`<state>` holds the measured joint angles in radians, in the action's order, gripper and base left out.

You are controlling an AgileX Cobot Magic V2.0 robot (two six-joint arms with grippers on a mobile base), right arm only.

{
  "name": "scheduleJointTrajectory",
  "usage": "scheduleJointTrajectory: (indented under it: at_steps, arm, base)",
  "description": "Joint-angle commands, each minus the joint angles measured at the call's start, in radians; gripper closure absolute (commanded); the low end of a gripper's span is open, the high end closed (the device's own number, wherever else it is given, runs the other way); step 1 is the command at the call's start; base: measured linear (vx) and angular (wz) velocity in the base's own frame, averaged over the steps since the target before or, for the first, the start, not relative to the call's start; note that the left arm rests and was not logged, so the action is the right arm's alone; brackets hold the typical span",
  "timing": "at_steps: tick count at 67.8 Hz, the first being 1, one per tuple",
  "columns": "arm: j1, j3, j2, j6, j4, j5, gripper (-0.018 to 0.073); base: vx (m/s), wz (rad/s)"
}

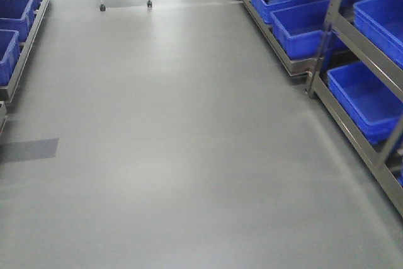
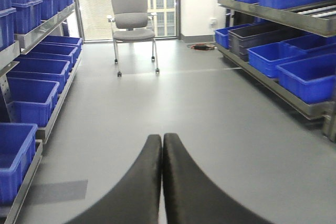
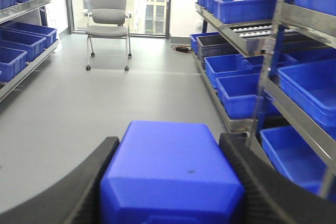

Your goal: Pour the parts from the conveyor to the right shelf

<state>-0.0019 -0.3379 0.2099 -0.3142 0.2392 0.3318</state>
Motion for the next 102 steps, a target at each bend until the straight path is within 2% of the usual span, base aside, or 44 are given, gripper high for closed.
scheduleJointTrajectory:
  at_steps: [1, 58, 80, 102]
  arm:
    - [0.000, -0.028, 0.009, -0.001, 0.003, -0.077, 0.0565]
    - [0.000, -0.028, 0.009, -0.001, 0.003, -0.076, 0.0565]
    - [0.000, -0.028, 0.009, -0.001, 0.003, -0.076, 0.0565]
    - [0.000, -0.028, 0.009, -0.001, 0.003, -0.076, 0.0565]
  base:
    - [0.67, 0.15]
    - [0.62, 0.06]
    - [0.34, 0.12]
    - [0.19, 0.61]
